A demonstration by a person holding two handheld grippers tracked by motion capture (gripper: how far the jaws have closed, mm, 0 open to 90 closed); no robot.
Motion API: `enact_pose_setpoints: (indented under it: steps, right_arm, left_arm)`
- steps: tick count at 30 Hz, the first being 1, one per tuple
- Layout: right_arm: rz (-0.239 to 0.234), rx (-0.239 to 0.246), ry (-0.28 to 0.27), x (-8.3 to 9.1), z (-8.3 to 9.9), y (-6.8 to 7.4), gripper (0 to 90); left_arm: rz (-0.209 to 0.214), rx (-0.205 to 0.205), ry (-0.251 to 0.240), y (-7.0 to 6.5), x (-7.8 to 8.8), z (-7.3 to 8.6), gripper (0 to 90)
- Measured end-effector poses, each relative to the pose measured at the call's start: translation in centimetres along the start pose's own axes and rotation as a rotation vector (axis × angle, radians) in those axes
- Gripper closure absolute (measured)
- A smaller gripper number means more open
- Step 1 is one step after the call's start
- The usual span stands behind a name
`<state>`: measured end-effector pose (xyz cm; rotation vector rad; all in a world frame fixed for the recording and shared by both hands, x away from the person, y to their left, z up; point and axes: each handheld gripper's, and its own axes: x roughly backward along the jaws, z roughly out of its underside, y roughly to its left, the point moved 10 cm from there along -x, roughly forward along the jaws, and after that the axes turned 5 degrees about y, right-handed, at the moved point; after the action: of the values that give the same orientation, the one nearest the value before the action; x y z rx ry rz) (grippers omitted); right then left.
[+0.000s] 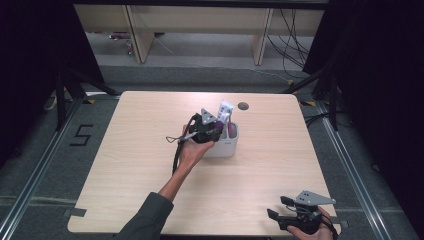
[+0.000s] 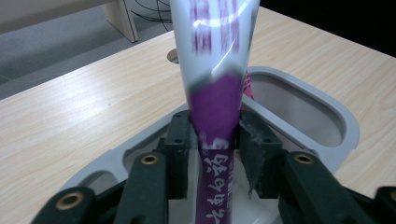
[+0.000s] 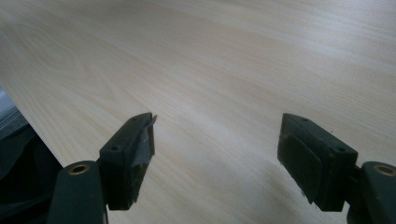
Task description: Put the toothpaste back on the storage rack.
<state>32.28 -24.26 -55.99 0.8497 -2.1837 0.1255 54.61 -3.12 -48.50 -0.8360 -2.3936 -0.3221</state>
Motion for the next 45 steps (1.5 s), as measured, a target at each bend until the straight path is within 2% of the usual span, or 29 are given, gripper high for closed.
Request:
enact_pose_setpoints:
  steps: [2,3,4,7,8,9,10,11,12,14,16,19,23,24,27,31,34,36,37,40,41,42,45]
  right_arm:
    - [0.008,0.013,-0.002,-0.1,0.0,-0.1,28.0]
    - [-0.005,-0.013,0.002,-0.1,0.1,0.2,28.0]
    - [-0.004,-0.014,0.002,-0.1,0.1,0.2,28.0]
    - [-0.022,-0.024,0.007,-0.2,0.1,0.4,28.0]
    - [-0.021,-0.019,0.004,-0.2,0.1,0.4,28.0]
    - [-0.003,0.012,-0.005,-0.2,0.0,0.0,28.0]
    - [-0.004,0.012,-0.005,-0.2,0.0,0.0,28.0]
    - [-0.018,-0.015,0.0,-0.2,0.1,0.3,28.0]
    - [-0.02,-0.019,0.003,-0.2,0.1,0.3,28.0]
    - [-0.003,0.011,-0.003,-0.2,0.0,0.0,28.0]
    - [-0.001,0.013,-0.005,-0.2,0.0,-0.1,28.0]
    - [0.003,0.008,-0.008,-0.2,0.0,-0.1,28.0]
    - [-0.001,0.01,-0.003,-0.2,0.0,0.0,28.0]
    - [-0.015,-0.018,0.003,-0.2,0.1,0.3,28.0]
    - [-0.017,-0.019,0.003,-0.2,0.1,0.3,28.0]
    - [-0.014,-0.018,0.004,-0.2,0.1,0.3,28.0]
    - [-0.013,-0.016,0.004,-0.2,0.1,0.3,28.0]
    - [-0.014,-0.018,0.003,-0.2,0.1,0.3,28.0]
    - [0.0,0.008,-0.002,-0.2,0.0,-0.1,28.0]
    - [0.002,0.01,-0.003,-0.2,0.0,-0.1,28.0]
    - [0.002,0.01,-0.003,-0.2,0.0,-0.1,28.0]
    - [0.002,0.01,-0.003,-0.2,0.0,-0.1,28.0]
    - [0.001,0.008,-0.001,-0.2,0.0,-0.1,28.0]
  left_arm:
    - [-0.004,0.004,-0.028,-0.1,0.3,-0.5,66.0]
    - [0.0,0.006,-0.034,-0.1,0.7,-0.7,68.3]
    - [0.004,0.008,-0.038,-0.1,0.8,-1.0,68.2]
    - [0.008,0.009,-0.026,0.0,1.4,-1.3,64.4]
    - [0.011,0.004,-0.022,0.0,1.5,-1.3,63.0]
    - [0.003,0.003,-0.021,0.1,1.6,-1.3,61.9]
    - [0.006,0.002,-0.022,0.1,1.7,-1.3,61.7]
    - [0.008,0.006,-0.022,0.1,1.8,-1.3,61.4]
    - [0.009,0.008,-0.021,0.2,1.8,-1.3,60.7]
    - [0.012,0.01,-0.017,0.1,1.8,-1.3,59.1]
    - [0.014,0.019,-0.022,0.2,1.9,-1.3,58.1]
    - [0.017,0.019,-0.026,0.1,1.9,-1.4,55.5]
    - [0.02,0.018,-0.007,0.0,2.1,-1.1,48.6]
    - [0.019,0.023,-0.005,0.0,2.2,-1.1,46.9]
    - [0.014,0.041,-0.025,0.0,2.5,-1.4,42.3]
    - [0.004,0.041,-0.024,0.4,2.7,-1.4,36.7]
    - [-0.003,0.039,-0.009,0.7,3.0,-1.2,35.0]
    - [-0.004,0.053,-0.02,0.8,3.2,-1.4,34.2]
    - [-0.004,0.046,-0.017,0.9,3.3,-1.3,34.0]
    - [-0.005,0.04,-0.015,1.0,3.7,-1.3,33.2]
    - [-0.004,0.049,-0.03,1.0,3.8,-1.5,33.2]
    - [-0.003,0.038,-0.016,1.1,4.0,-1.4,33.1]
    - [-0.001,0.055,-0.024,1.2,4.4,-1.4,32.4]
